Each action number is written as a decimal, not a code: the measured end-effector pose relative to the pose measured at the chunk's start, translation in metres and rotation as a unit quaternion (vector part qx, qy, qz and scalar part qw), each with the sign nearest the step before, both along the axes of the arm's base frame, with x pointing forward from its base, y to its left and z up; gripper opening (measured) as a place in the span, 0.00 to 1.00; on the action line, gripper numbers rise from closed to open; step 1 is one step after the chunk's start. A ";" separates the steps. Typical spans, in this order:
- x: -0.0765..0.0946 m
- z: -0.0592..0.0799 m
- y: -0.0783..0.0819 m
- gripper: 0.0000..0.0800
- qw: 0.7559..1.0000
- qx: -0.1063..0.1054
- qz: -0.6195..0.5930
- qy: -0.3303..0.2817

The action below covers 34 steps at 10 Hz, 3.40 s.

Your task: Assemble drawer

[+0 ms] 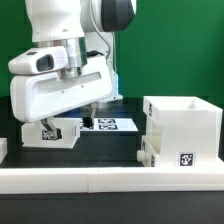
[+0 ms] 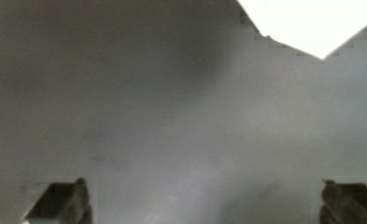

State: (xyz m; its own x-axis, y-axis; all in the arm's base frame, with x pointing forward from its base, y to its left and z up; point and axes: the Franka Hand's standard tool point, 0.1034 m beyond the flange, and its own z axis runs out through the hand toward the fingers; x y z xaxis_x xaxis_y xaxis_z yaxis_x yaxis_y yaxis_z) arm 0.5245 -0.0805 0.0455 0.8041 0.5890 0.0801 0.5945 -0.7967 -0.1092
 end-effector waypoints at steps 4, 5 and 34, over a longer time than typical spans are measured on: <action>-0.002 0.002 0.000 0.81 0.989 0.007 -0.144 0.018; -0.008 0.005 0.000 0.81 0.981 0.008 -0.190 0.025; -0.109 -0.040 0.018 0.12 0.931 -0.011 -0.366 0.012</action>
Offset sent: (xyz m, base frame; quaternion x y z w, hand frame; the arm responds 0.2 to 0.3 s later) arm -0.0224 -0.0231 0.0121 -0.0385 -0.0116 0.2832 0.9582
